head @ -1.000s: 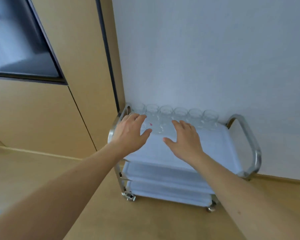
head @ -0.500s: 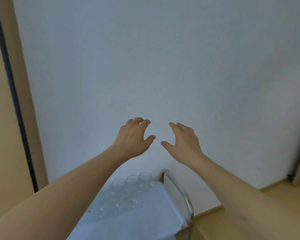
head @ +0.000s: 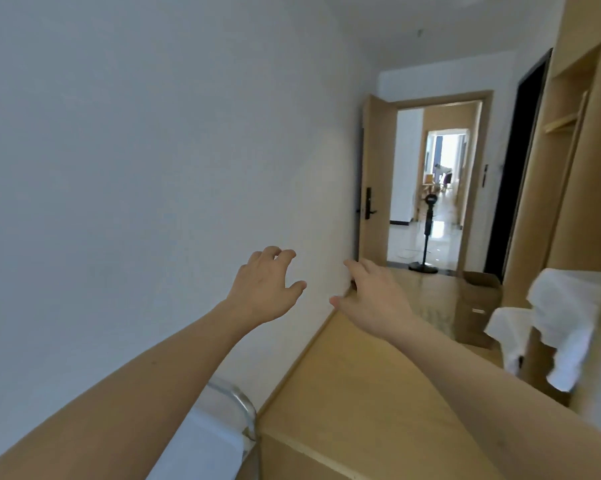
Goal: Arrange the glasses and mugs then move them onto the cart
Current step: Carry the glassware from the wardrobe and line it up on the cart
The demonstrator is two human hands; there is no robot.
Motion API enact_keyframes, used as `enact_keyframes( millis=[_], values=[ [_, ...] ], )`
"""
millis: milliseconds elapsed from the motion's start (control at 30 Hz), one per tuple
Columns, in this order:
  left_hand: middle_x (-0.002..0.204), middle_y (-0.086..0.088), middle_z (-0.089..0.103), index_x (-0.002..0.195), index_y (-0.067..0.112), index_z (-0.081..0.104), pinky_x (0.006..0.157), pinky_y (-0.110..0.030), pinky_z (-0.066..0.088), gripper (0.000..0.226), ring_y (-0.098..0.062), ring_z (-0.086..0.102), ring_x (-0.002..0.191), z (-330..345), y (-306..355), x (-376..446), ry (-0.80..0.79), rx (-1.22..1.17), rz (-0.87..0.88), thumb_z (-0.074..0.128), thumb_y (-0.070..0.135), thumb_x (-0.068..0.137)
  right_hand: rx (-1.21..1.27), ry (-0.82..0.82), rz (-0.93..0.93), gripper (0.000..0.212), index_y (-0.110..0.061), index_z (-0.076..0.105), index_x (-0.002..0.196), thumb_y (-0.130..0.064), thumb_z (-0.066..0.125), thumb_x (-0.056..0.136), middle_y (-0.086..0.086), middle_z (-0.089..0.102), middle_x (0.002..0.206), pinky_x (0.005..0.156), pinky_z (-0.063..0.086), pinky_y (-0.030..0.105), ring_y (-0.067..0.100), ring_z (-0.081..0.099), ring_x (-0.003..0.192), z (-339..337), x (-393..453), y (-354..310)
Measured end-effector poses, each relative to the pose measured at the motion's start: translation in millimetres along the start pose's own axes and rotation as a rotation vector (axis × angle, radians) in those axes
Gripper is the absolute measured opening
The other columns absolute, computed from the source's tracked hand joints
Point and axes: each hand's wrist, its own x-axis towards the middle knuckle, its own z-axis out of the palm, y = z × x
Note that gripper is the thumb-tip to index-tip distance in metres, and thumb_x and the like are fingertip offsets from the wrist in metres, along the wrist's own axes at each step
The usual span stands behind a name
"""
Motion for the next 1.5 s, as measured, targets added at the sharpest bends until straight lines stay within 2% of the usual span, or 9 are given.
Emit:
enact_keyframes(
  millis=[200, 300, 600, 800, 900, 1167, 1333, 1500],
  values=[
    [0.153, -0.004, 0.039, 0.152, 0.022, 0.038, 0.109, -0.042, 0.040, 0.063, -0.026, 0.038, 0.138, 46, 62, 38, -0.061, -0.098, 0.160, 0.054, 0.050, 0.098, -0.037, 0.053, 0.133, 0.077, -0.022, 0.029, 0.156, -0.052, 0.061, 0.092, 0.004, 0.037, 0.155, 0.112, 0.036, 0.042, 0.029, 0.034, 0.141, -22, -1, 65],
    [0.150, -0.005, 0.041, 0.150, 0.022, 0.040, 0.107, -0.042, 0.041, 0.061, -0.027, 0.040, 0.135, 67, 88, 61, -0.071, -0.114, 0.200, 0.054, 0.049, 0.097, -0.052, 0.077, 0.166, 0.078, -0.022, 0.028, 0.157, -0.052, 0.060, 0.093, 0.003, 0.034, 0.158, 0.116, 0.032, 0.043, 0.029, 0.031, 0.145, -27, 11, 96],
    [0.152, -0.007, 0.040, 0.150, 0.021, 0.039, 0.108, -0.043, 0.040, 0.063, -0.028, 0.038, 0.137, 134, 148, 172, -0.091, -0.142, 0.225, 0.055, 0.050, 0.097, -0.069, 0.102, 0.208, 0.078, -0.021, 0.030, 0.156, -0.052, 0.062, 0.091, 0.006, 0.037, 0.156, 0.115, 0.034, 0.044, 0.031, 0.033, 0.143, -32, 84, 203],
    [0.149, -0.006, 0.042, 0.148, 0.021, 0.041, 0.107, -0.044, 0.042, 0.062, -0.029, 0.041, 0.134, 179, 190, 245, -0.087, -0.151, 0.268, 0.057, 0.049, 0.095, -0.078, 0.120, 0.215, 0.072, -0.021, 0.037, 0.151, -0.050, 0.063, 0.090, 0.007, 0.047, 0.146, 0.109, 0.039, 0.043, 0.031, 0.042, 0.133, -36, 134, 273],
    [0.142, -0.006, 0.046, 0.143, 0.019, 0.046, 0.104, -0.044, 0.043, 0.058, -0.029, 0.043, 0.131, 204, 207, 272, -0.104, -0.149, 0.279, 0.059, 0.047, 0.094, -0.080, 0.103, 0.231, 0.074, -0.021, 0.033, 0.154, -0.049, 0.063, 0.092, 0.006, 0.040, 0.153, 0.111, 0.035, 0.041, 0.029, 0.037, 0.139, -33, 152, 304],
    [0.146, -0.004, 0.045, 0.148, 0.023, 0.042, 0.105, -0.045, 0.043, 0.064, -0.028, 0.041, 0.133, 273, 233, 352, -0.165, -0.182, 0.340, 0.059, 0.049, 0.093, -0.048, 0.069, 0.324, 0.078, -0.021, 0.029, 0.156, -0.050, 0.062, 0.092, 0.005, 0.033, 0.159, 0.113, 0.035, 0.042, 0.027, 0.033, 0.143, -6, 206, 378],
    [0.142, -0.003, 0.047, 0.146, 0.023, 0.044, 0.102, -0.046, 0.045, 0.063, -0.028, 0.043, 0.131, 318, 233, 400, -0.192, -0.199, 0.391, 0.059, 0.049, 0.091, -0.084, 0.054, 0.373, 0.077, -0.020, 0.030, 0.155, -0.049, 0.063, 0.092, 0.007, 0.037, 0.155, 0.111, 0.038, 0.044, 0.032, 0.034, 0.140, 14, 245, 411],
    [0.144, -0.005, 0.045, 0.146, 0.021, 0.044, 0.106, -0.047, 0.042, 0.063, -0.028, 0.040, 0.134, 354, 222, 461, -0.221, -0.216, 0.415, 0.059, 0.050, 0.093, -0.114, 0.066, 0.424, 0.078, -0.023, 0.034, 0.152, -0.055, 0.063, 0.087, 0.004, 0.043, 0.152, 0.108, 0.041, 0.046, 0.030, 0.041, 0.136, 30, 308, 440]
  ],
)
